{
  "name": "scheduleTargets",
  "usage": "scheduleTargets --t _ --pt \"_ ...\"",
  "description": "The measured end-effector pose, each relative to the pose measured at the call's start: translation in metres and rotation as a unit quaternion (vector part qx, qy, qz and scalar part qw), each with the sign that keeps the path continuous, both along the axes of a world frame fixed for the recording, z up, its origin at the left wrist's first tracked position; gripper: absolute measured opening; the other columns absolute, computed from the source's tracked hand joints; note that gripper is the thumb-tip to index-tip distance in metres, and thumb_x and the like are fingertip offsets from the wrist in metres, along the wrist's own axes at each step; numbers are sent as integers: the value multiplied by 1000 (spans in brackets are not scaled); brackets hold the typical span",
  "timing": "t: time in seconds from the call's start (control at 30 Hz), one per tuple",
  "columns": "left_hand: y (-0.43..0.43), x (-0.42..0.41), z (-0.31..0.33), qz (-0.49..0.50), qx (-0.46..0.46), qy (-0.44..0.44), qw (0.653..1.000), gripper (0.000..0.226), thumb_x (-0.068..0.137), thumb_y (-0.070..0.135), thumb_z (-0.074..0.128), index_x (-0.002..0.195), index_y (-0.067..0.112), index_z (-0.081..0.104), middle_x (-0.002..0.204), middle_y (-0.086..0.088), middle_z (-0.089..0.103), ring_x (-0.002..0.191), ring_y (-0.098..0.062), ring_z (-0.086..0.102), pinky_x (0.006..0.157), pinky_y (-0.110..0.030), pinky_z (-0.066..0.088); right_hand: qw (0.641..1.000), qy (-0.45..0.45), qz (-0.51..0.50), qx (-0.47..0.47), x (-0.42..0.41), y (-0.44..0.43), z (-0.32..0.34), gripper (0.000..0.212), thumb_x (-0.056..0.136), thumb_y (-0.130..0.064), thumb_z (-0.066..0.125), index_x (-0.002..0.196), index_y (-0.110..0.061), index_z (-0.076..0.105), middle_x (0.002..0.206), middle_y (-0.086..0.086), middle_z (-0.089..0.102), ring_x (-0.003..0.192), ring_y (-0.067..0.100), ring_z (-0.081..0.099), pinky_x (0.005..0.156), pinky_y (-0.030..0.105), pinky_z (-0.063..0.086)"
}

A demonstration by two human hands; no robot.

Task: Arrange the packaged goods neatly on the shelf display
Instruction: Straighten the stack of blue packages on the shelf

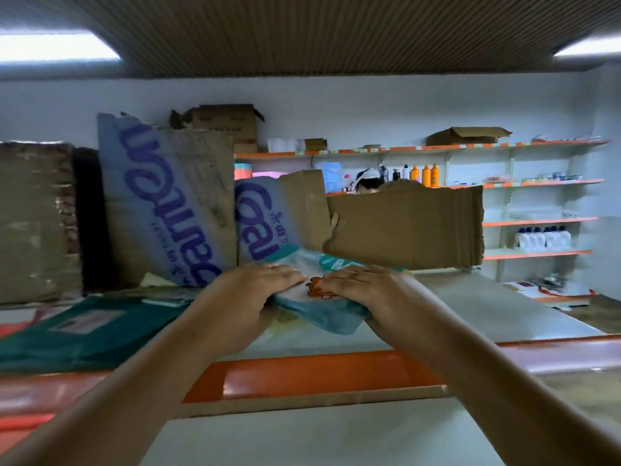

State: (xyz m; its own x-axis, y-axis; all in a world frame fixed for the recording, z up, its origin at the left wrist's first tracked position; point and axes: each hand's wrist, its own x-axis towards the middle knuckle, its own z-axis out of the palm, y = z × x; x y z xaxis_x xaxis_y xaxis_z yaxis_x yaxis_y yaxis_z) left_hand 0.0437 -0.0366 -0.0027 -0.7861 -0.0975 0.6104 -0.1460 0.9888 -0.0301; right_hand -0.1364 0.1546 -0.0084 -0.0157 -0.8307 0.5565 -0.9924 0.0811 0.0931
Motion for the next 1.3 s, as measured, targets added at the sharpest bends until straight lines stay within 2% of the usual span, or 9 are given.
scheduleTargets --t 0.27,0.4,0.53,0.67,0.77,0.97,1.1,1.2,1.3 --pt "-43 94 0 57 8 -1 998 59 86 15 70 140 36 58 141 19 58 131 4 50 112 -29 42 998 16 56 19 73 -66 9 69 86 -1 59 145 -35 49 149 -14 49 139 4 40 111 12 17" --pt "-66 149 2 72 11 8 997 53 85 17 68 135 32 64 138 18 61 128 6 50 111 -11 31 996 20 84 24 116 -102 14 66 91 -11 62 147 -40 44 153 -17 43 141 3 37 118 24 29" --pt "-97 217 1 96 15 31 995 49 90 44 44 131 32 67 133 18 65 124 6 55 107 -15 41 994 8 112 20 175 -151 15 67 91 -13 62 147 -45 42 150 -17 46 137 4 43 111 29 41" --pt "-129 297 -1 156 -5 29 987 50 87 22 49 133 31 66 135 16 64 124 2 57 105 -11 39 987 21 158 29 245 -202 16 65 95 -22 64 149 -47 37 151 -16 45 134 3 43 104 9 27" --pt "-153 366 -5 209 -16 29 977 55 86 6 64 134 33 65 134 16 64 121 -2 59 103 -19 47 978 12 207 21 306 -239 15 62 94 -24 66 147 -45 43 148 -18 49 130 3 49 103 12 38" --pt "-182 493 -17 296 -2 6 955 50 88 11 71 134 30 65 132 12 66 115 -9 66 98 -17 45 951 -25 306 22 418 -314 0 71 78 -14 50 141 -46 51 144 -19 54 126 8 57 97 29 52" --pt "-195 564 -27 350 16 -4 937 49 88 23 72 135 31 64 133 13 66 114 -13 68 97 -27 54 937 -28 348 0 483 -360 -16 74 82 -3 64 139 -49 52 142 -23 54 127 -2 51 100 12 43" --pt "-203 607 -34 394 35 -4 919 48 92 39 53 139 32 61 138 9 62 123 -13 62 103 -27 51 919 -31 394 12 528 -389 -27 66 80 -8 65 137 -39 58 139 -17 58 129 1 52 106 17 41" --pt "-219 644 -49 442 41 -10 896 53 94 21 61 143 39 55 144 13 57 130 -10 56 108 -27 47 903 -33 428 16 563 -427 -45 63 83 -9 67 138 -37 58 139 -14 59 131 6 52 107 28 45"
